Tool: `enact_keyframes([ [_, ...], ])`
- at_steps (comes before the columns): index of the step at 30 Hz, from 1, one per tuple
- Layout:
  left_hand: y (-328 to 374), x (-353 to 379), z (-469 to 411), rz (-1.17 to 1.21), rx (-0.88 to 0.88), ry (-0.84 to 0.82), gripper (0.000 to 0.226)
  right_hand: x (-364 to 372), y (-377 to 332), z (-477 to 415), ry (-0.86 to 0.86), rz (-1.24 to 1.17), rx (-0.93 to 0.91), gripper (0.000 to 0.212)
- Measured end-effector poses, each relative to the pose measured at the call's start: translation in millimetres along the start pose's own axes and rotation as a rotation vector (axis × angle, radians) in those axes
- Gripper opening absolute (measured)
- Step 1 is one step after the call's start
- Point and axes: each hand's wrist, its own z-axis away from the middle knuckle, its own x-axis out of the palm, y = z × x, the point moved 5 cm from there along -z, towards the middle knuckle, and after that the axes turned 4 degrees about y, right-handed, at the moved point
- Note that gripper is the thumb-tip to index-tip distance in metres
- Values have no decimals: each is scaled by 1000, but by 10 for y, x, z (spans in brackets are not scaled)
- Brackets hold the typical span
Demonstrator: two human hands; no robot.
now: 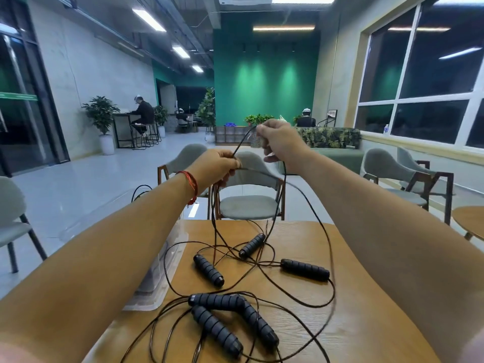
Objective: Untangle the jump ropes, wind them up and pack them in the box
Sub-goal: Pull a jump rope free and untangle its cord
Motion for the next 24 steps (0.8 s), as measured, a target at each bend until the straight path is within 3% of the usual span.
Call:
enact_keyframes([
  [9,-788,220,327,-562,-309,-566,24,-611,136,-91,411,-215,70,23],
  [11,-720,224,281,-595,-250,-467,30,-624,161,-103,391,-196,69,23],
  [15,-191,116,68,-286,-42,-68,31,-432,182,-71,171,-74,75,15],
  [17,65,96,-18,-136,-16,-17,29,-271,189,-25,18,30,59,18],
  [20,370,49,-79,-123,79,59,30,-43,193,51,-176,101,36,21],
  [24,528,-44,-122,-116,222,183,28,100,201,98,-255,137,44,24],
])
